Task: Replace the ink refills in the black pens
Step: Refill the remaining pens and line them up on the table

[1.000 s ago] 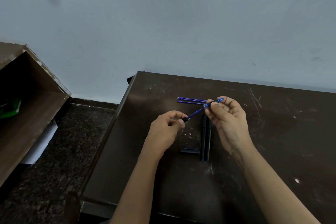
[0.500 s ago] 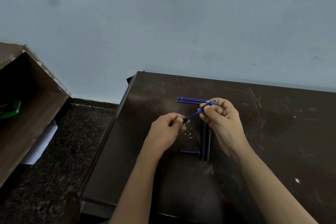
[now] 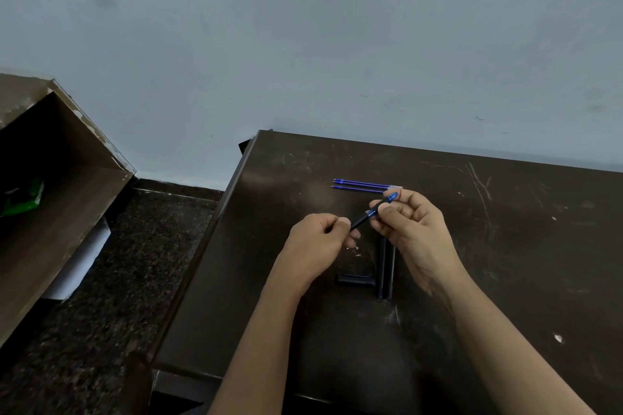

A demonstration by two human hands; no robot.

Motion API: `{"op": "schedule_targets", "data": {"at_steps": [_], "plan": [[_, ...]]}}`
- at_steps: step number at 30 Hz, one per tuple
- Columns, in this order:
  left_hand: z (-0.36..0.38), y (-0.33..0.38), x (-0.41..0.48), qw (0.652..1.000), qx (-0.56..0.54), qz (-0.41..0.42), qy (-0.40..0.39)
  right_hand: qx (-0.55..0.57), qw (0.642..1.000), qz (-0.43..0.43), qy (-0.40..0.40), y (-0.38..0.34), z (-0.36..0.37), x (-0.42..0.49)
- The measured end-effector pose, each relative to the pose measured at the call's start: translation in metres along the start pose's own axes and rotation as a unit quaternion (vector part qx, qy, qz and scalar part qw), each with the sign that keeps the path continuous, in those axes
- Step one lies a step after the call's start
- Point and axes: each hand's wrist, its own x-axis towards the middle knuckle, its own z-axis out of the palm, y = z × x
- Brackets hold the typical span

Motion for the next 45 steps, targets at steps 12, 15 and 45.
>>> {"op": "schedule_targets", "data": {"at_steps": [12,15,45], "plan": [[0.0034,-0.0013,-0.0004,0.999,-0.002,0.015,0.03,-0.01,1.0,0.011,-0.013,-0.0012,0.0004,-0.0007],[0.0008,-0.0037,0.0002,0.998,0.004,0.053,0.034,-0.003,1.0,0.015,-0.005,-0.001,-0.0008,-0.0008],[0.0067,0.0,0.0001,0.999,-0.028,0.028,-0.025,-0.008,1.0,0.004,-0.015,-0.0001,-0.0003,-0.0006]]}}
